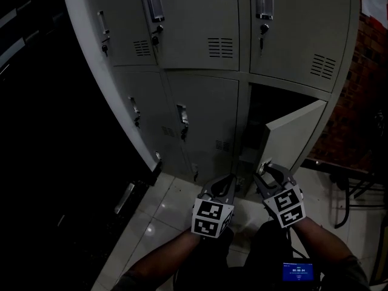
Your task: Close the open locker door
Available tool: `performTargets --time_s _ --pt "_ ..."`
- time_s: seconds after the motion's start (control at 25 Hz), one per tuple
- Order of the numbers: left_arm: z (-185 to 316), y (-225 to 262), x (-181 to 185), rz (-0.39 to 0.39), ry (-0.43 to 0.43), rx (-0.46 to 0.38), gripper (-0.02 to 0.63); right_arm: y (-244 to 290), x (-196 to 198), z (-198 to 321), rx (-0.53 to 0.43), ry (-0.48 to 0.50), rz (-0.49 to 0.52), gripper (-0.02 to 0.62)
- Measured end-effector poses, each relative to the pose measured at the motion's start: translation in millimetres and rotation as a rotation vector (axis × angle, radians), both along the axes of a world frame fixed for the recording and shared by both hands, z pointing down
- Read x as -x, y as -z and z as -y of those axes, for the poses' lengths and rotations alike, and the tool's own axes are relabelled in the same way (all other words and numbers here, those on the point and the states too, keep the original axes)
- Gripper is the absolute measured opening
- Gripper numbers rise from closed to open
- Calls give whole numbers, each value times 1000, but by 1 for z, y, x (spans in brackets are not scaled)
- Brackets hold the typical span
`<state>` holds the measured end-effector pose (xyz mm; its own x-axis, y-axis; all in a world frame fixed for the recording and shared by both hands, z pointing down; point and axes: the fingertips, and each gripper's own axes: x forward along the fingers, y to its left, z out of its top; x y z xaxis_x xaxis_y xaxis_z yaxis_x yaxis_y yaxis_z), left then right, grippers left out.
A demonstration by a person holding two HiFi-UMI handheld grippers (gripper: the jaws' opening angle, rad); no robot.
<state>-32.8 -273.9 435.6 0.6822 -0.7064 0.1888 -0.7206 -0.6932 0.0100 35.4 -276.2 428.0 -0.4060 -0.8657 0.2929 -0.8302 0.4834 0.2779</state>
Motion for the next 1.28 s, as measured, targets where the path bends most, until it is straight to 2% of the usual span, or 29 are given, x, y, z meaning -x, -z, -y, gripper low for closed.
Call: performTargets --time_s 0.68,1.0,1.28 --pt "36 1 44 -11 81 -16 3 -7 12 83 -11 -115 -35 126" --pt "46 6 72 -12 125 0 3 -8 2 130 -12 -200 -67 87" --pt "51 1 79 -21 132 14 3 -8 -8 160 -39 -286 -75 75"
